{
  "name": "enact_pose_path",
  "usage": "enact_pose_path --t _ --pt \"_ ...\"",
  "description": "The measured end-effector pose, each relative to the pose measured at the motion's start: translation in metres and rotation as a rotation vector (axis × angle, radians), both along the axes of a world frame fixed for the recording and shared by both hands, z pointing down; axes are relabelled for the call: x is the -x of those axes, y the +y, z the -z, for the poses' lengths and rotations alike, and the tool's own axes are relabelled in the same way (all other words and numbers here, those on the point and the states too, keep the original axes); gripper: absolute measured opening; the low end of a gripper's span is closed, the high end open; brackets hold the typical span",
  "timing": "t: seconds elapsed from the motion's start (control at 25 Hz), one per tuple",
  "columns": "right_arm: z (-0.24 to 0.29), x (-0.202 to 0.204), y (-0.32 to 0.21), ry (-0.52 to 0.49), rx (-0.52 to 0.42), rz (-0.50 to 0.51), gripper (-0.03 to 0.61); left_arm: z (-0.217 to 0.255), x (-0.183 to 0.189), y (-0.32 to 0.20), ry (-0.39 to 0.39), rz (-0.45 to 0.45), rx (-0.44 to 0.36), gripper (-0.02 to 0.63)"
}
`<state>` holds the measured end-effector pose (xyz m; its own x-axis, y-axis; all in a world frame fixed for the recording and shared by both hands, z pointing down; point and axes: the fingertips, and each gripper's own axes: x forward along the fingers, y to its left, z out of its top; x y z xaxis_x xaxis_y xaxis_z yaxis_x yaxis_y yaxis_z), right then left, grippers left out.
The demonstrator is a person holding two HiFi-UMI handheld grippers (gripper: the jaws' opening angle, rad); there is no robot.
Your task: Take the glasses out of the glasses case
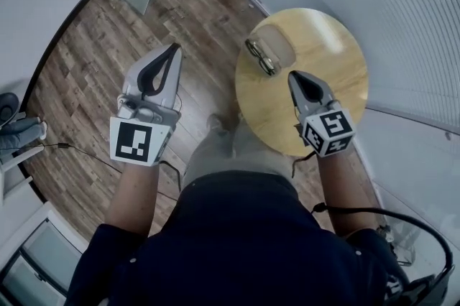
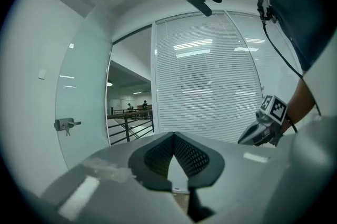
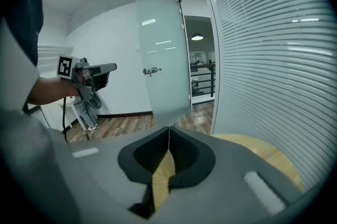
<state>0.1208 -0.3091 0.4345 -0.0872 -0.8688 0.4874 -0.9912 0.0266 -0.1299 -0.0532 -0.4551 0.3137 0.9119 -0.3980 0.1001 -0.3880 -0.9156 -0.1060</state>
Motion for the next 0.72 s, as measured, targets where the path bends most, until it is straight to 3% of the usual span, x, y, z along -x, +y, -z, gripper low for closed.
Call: enact_pose_path --t 0.24,0.44,0.72 --pt "-0.050 -0.013 -0.032 -0.019 0.078 0.057 0.046 -0.038 -0.020 -0.023 -0.020 0.034 0.044 0.003" --pt "-0.105 -0.009 -0.040 -0.051 0.147 0.090 0.067 -0.087 -0.022 -0.032 -0.084 0.047 0.091 0.005" --pt "-0.159 -0.021 -0.053 -0.057 0.218 0.109 0.098 -0.121 -0.039 -0.044 -0.117 0.025 0.099 0.003"
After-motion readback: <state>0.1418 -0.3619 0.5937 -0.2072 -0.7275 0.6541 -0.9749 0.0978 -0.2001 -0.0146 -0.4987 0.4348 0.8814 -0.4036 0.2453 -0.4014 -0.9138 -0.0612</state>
